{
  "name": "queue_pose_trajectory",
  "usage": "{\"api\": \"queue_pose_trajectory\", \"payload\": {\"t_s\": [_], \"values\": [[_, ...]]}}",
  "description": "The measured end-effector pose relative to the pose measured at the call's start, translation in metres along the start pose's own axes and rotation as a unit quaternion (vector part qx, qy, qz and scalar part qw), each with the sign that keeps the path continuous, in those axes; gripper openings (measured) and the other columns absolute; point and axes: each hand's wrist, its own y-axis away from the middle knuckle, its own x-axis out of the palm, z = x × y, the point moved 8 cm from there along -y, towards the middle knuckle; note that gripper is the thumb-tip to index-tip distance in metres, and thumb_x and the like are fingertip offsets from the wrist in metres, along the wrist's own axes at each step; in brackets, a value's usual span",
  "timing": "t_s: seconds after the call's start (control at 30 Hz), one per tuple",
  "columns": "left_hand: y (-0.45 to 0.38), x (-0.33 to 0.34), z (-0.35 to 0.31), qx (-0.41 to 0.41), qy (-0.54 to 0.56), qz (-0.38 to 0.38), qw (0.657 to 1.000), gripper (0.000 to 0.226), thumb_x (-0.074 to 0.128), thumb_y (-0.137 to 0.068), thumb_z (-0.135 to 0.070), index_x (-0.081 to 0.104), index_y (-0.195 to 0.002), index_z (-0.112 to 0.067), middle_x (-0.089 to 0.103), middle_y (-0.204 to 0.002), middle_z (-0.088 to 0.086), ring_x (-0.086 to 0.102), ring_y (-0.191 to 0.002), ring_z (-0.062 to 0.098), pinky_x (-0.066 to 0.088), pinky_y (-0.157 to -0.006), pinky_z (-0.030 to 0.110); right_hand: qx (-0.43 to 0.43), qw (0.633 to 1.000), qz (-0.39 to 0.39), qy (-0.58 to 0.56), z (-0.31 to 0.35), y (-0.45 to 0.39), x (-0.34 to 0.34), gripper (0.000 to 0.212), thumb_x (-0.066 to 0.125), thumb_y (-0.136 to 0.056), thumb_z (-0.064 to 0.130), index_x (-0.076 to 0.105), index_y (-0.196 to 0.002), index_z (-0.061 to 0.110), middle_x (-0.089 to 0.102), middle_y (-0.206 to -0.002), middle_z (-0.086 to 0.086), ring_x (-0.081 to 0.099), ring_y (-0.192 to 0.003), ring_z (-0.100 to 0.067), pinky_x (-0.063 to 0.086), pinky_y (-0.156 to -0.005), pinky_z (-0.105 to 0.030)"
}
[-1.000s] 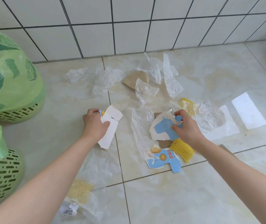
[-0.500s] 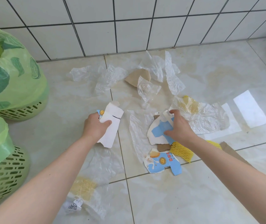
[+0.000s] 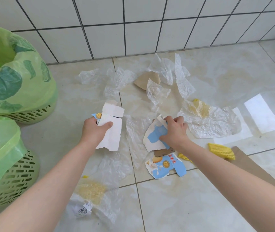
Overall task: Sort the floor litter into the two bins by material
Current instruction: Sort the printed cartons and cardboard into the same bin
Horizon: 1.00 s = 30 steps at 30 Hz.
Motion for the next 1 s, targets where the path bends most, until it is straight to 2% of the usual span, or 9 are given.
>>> {"api": "queue_pose_trajectory", "payload": {"t_s": [0.1,0.23,0.4,0.53,0.63,0.73,0.8,0.9,1.0], "values": [[0.002,-0.006,0.000,0.000,0.018,-0.003,1.000,0.009,0.069,-0.083,-0.013,0.062,-0.089,-0.013,0.064,-0.079,-0.005,0.061,-0.072,0.019,0.046,-0.059,0.024,-0.002,1.000,-0.011,-0.003,0.004,0.002,-0.002,0.059,0.068,-0.075,0.013,0.039,-0.126,0.019,0.029,-0.123,-0.012,0.031,-0.110,-0.033,0.030,-0.081,-0.027],[0.007,-0.013,0.003,-0.006,0.040,-0.002,0.999,0.012,0.070,-0.083,-0.013,0.061,-0.079,-0.020,0.065,-0.080,-0.006,0.063,-0.074,0.020,0.048,-0.064,0.028,0.019,0.998,-0.012,-0.060,-0.003,0.005,-0.007,0.055,0.069,-0.075,0.010,0.042,-0.122,0.014,0.029,-0.123,-0.012,0.037,-0.106,-0.032,0.038,-0.081,-0.029],[0.016,-0.013,0.006,-0.020,0.058,0.006,0.998,0.012,0.071,-0.082,-0.013,0.062,-0.078,-0.020,0.067,-0.081,-0.004,0.064,-0.077,0.023,0.051,-0.074,0.037,0.038,0.982,0.021,-0.183,-0.011,0.010,-0.013,0.044,0.074,-0.074,0.010,0.045,-0.108,0.014,0.049,-0.107,-0.010,0.052,-0.088,-0.026,0.047,-0.055,-0.029],[0.024,-0.010,0.005,-0.036,0.088,0.021,0.995,0.008,0.071,-0.082,-0.014,0.064,-0.082,-0.018,0.070,-0.086,-0.002,0.066,-0.080,0.023,0.053,-0.074,0.038,0.072,0.947,0.020,-0.311,-0.022,0.017,-0.028,0.040,0.076,-0.073,0.004,0.050,-0.103,0.009,0.058,-0.105,-0.014,0.063,-0.089,-0.031,0.056,-0.059,-0.041],[0.034,0.003,0.002,-0.068,0.140,0.072,0.985,0.013,0.070,-0.082,-0.015,0.067,-0.095,-0.014,0.073,-0.095,0.004,0.070,-0.087,0.025,0.055,-0.080,0.046,0.091,0.914,0.042,-0.392,-0.024,0.023,-0.034,0.046,0.078,-0.071,0.002,0.053,-0.108,0.010,0.061,-0.106,-0.017,0.065,-0.095,-0.035,0.056,-0.073,-0.054],[0.050,0.030,-0.002,-0.090,0.173,0.143,0.970,0.022,0.068,-0.084,-0.013,0.066,-0.106,-0.007,0.073,-0.101,0.010,0.070,-0.092,0.028,0.055,-0.082,0.048,0.081,0.919,0.054,-0.383,-0.023,0.030,-0.040,0.046,0.077,-0.071,0.001,0.052,-0.108,0.011,0.062,-0.101,-0.015,0.066,-0.092,-0.034,0.055,-0.069,-0.047],[0.059,0.047,0.000,-0.096,0.153,0.166,0.969,0.021,0.068,-0.084,-0.012,0.066,-0.105,-0.007,0.073,-0.101,0.011,0.070,-0.091,0.028,0.055,-0.081,0.047,0.085,0.918,0.047,-0.385,-0.029,0.034,-0.045,0.049,0.077,-0.071,0.002,0.051,-0.111,0.012,0.060,-0.101,-0.012,0.065,-0.091,-0.033,0.055,-0.065,-0.045],[0.070,0.068,0.006,-0.097,0.115,0.177,0.973,0.017,0.070,-0.082,-0.012,0.066,-0.098,-0.009,0.072,-0.100,0.013,0.070,-0.089,0.030,0.056,-0.081,0.048,0.085,0.924,0.029,-0.373,-0.047,0.043,-0.056,0.056,0.075,-0.073,0.001,0.045,-0.117,0.018,0.054,-0.096,-0.003,0.062,-0.078,-0.024,0.052,-0.047,-0.032],[0.083,0.087,0.011,-0.058,0.026,0.192,0.979,0.012,0.072,-0.081,-0.012,0.063,-0.089,-0.014,0.071,-0.091,0.007,0.068,-0.079,0.024,0.054,-0.068,0.031,0.084,0.931,0.003,-0.356,-0.078,0.054,-0.068,0.067,0.073,-0.074,-0.003,0.038,-0.124,0.025,0.050,-0.097,0.000,0.058,-0.073,-0.017,0.048,-0.044,-0.029]]}}
